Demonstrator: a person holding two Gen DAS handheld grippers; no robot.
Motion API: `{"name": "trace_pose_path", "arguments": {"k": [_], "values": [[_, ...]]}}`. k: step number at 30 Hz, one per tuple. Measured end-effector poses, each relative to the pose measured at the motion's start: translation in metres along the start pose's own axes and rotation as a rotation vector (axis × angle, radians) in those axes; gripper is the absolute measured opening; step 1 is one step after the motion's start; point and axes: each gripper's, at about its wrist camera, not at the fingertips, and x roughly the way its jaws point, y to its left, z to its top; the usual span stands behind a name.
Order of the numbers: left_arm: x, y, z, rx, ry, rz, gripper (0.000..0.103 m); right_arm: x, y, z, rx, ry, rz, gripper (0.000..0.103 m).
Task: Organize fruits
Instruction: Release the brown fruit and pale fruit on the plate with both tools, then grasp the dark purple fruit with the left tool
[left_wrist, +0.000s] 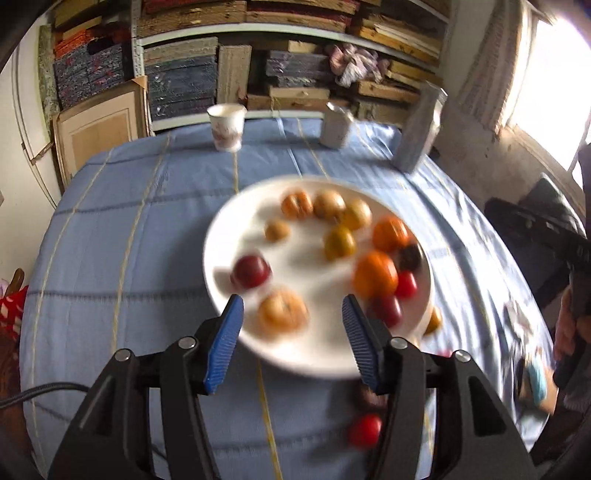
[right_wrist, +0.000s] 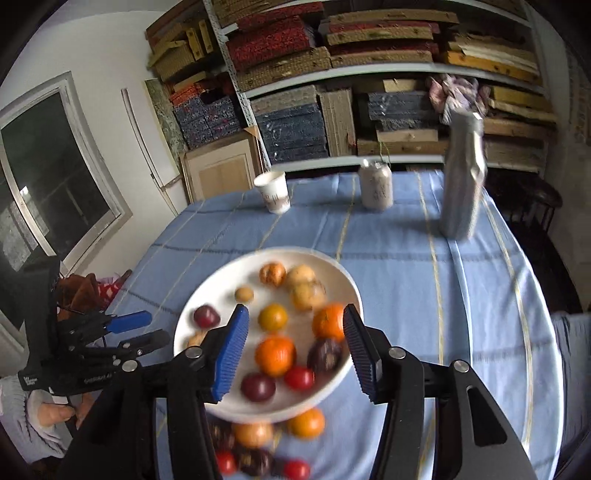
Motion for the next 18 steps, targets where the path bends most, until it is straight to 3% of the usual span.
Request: {"name": "trace_pose_path", "arguments": {"k": [6, 9, 13, 18], "values": [[-0.008, -0.031, -0.066, 0.045, 0.071, -0.075, 0.061, -0.015, -0.015, -0.066, 0.064, 0.074, -0.041, 0.061], [-0.009, -0.047, -0.092, 0.113, 0.104, -0.096, 0.061, -0.018, -0.025, -0.098, 0.108, 0.140, -0.049, 0.064], [-0.008, -0.059, -0.104, 0.133, 0.129, -0.141, 0.061, -0.021, -0.033, -0.122, 0.145, 0.196, -0.057, 0.064], [0.002, -0.068, -0.103, 0.118, 0.144, -0.173, 0.061, -0.032, -0.038, -0.130, 0.150, 0.193, -0.068, 0.065]]}}
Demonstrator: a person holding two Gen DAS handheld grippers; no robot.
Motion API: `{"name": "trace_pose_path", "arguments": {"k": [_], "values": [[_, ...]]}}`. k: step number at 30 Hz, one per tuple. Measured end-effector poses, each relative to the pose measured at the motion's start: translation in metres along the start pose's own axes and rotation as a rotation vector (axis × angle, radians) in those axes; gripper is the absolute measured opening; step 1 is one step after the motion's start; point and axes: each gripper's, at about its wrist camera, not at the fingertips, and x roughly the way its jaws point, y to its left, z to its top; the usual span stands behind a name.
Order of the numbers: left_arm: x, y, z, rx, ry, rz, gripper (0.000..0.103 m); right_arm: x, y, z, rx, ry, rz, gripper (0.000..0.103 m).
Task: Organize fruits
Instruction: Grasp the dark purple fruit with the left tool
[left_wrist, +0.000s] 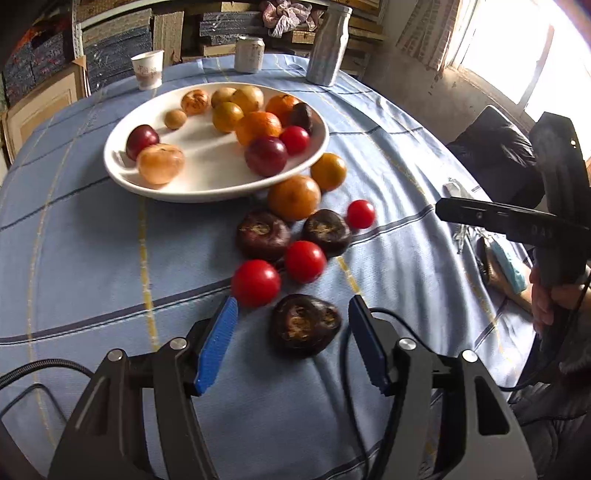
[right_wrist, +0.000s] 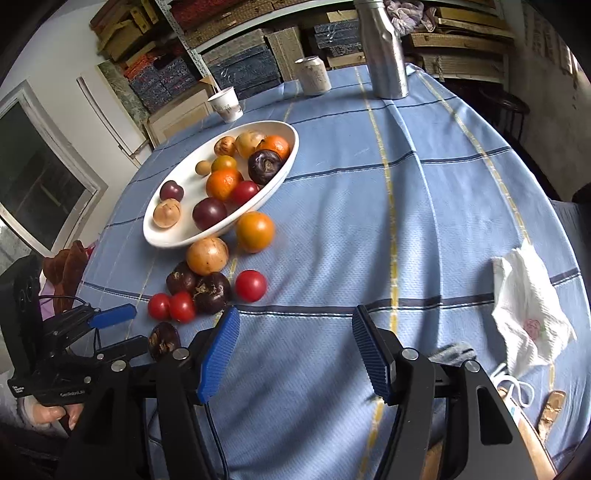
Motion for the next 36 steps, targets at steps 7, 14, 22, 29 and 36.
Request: {"name": "trace_pose_path", "arguments": {"k": [7, 14, 22, 29, 36], "values": [[0.016, -0.015, -0.004, 0.028, 0.019, 0.006, 0.067, -0.009, -0.016, -0.005, 0.024, -0.004, -0.021, 0.067], [0.021, -0.009, -0.014, 0.034, 0.032, 0.067, 0.067, -0.007, -0.018, -0.007, 0.027, 0.012, -0.017, 0.067], [0.023, -0.001, -0.018, -0.016, 0.012, 0.067, 0.067, -0.006, -0.016, -0.009, 0.005, 0.030, -0.009, 0.067], [0.024, -0.001, -0.013, -0.045, -0.004, 0.055, 0.048, -0.010, -0.021, -0.009, 0.003, 0.023, -0.019, 0.067], [0.004, 0.018, -0.024, -0.091, -0.021, 0.101, 0.047, 0.006, 0.002, -0.007, -0.060, 0.042, 0.005, 0.067]]}}
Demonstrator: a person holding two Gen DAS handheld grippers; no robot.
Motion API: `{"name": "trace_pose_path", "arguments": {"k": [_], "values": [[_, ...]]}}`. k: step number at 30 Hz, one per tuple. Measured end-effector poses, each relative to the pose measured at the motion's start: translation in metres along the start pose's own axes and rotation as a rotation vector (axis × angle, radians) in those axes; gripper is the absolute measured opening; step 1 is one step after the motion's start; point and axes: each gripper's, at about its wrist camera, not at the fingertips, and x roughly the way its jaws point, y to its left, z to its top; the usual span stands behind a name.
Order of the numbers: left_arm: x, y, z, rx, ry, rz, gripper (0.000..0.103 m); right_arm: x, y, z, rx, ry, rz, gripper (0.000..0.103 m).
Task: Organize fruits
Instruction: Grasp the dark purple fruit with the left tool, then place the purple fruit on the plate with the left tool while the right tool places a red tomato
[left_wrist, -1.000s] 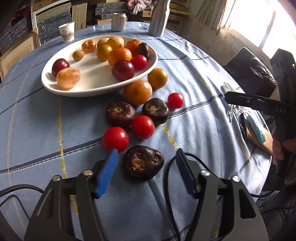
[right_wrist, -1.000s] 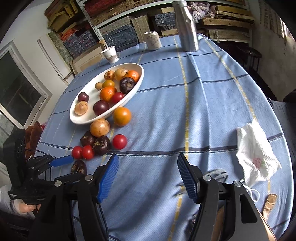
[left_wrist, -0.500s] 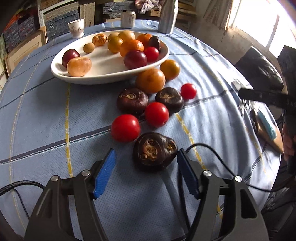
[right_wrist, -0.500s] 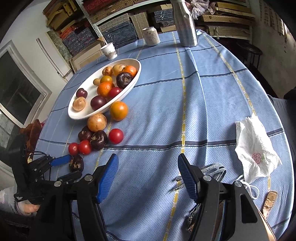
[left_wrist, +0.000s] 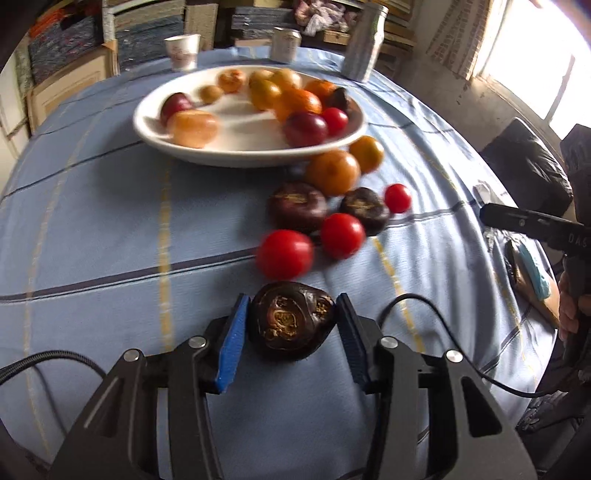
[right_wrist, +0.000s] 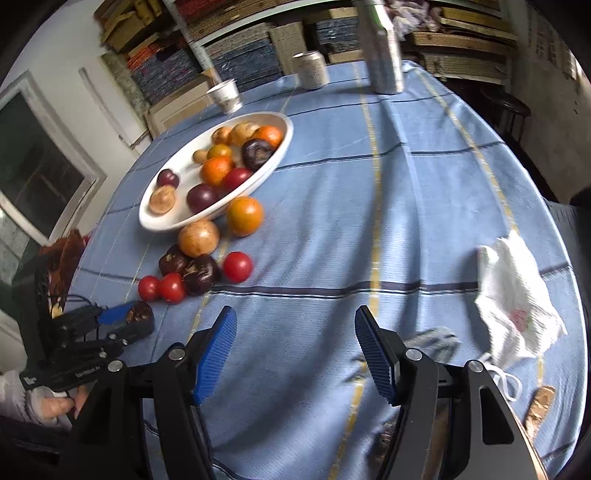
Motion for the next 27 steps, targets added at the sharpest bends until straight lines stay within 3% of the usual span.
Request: {"name": "trace_pose_path", "arguments": {"k": [4, 6, 12, 15, 20, 27], "values": [[-0.018, 0.019, -0.005, -0.027, -0.019, 0.053, 0.047, 0.023, 0.021, 0.012, -0.073, 0.021, 0.011, 0.066], [-0.026, 0.031, -0.009, -0.051, -0.021, 0.078, 0.047, 0.030, 0.027, 0.019, -0.094, 0.024, 0.010, 0.058], [-0.042, 0.057, -0.016, -0.123, -0.041, 0.119, 0.047, 0.053, 0.034, 0.031, -0.128, 0.056, 0.019, 0.051], [-0.043, 0.059, -0.019, -0.128, -0.039, 0.124, 0.047, 0.061, 0.036, 0.031, -0.137, 0.078, 0.031, 0.042], [-0.041, 0.057, -0.020, -0.120, -0.027, 0.122, 0.047, 0.065, 0.040, 0.033, -0.143, 0.076, 0.043, 0.040], [-0.034, 0.055, -0.015, -0.106, -0.014, 0.107, 0.047, 0.069, 0.048, 0.031, -0.178, 0.085, 0.061, 0.026]]}}
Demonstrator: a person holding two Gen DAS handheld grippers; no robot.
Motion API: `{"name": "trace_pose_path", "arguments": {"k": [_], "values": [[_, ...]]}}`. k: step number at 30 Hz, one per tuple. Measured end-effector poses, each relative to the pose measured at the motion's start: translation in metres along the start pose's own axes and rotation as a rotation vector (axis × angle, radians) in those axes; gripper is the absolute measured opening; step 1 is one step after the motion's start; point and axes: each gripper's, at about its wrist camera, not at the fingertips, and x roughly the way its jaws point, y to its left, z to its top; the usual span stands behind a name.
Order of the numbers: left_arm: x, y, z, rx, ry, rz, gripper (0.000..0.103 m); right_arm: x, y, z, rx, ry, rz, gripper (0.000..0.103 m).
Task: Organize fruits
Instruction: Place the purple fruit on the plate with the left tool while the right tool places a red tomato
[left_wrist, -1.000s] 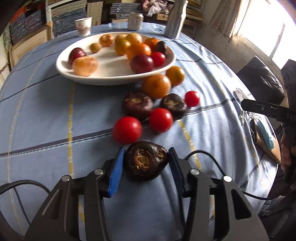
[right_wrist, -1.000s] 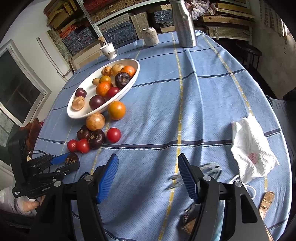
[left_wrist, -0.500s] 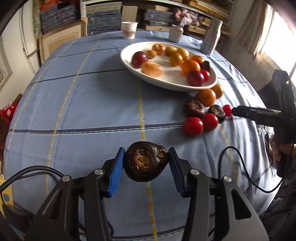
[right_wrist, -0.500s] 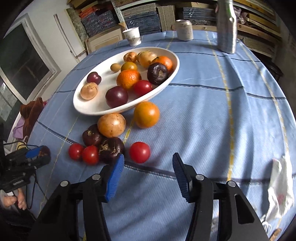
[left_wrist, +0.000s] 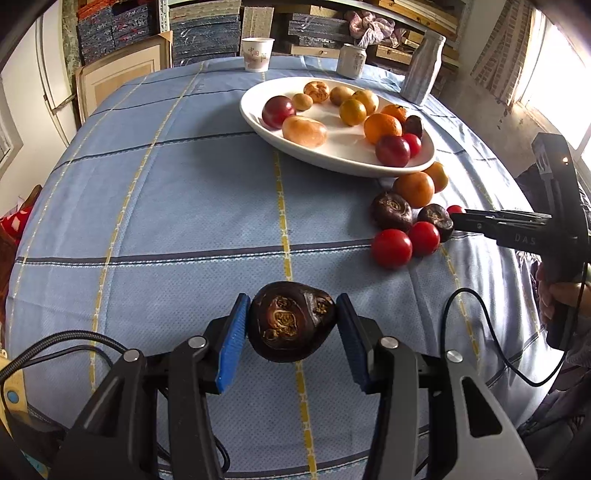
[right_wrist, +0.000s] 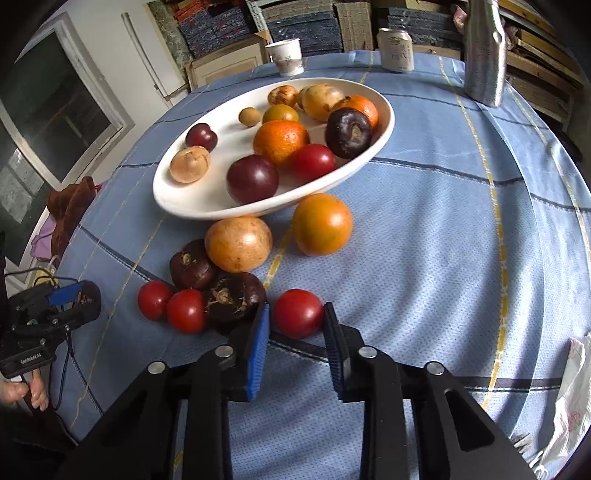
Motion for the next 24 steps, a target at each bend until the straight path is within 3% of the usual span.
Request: {"name": "trace_pose_path", "arguments": {"k": [10, 18, 24], "values": [[0.007, -0.011, 0.031, 0.040, -0.023, -0.044, 0.047, -0.029, 0.000, 0.006, 0.001, -0.059, -0.016, 0.026], [0.000, -0.022, 0.125, 0.048, -0.155, -0.068, 0.047, -0.064, 0.020, 0.079, -0.050, -0.211, 0.018, 0.026], [0.019, -0.046, 0.145, 0.089, -0.142, -0.109, 0.047, -0.039, 0.021, 0.119, -0.046, -0.215, 0.017, 0.026]]}}
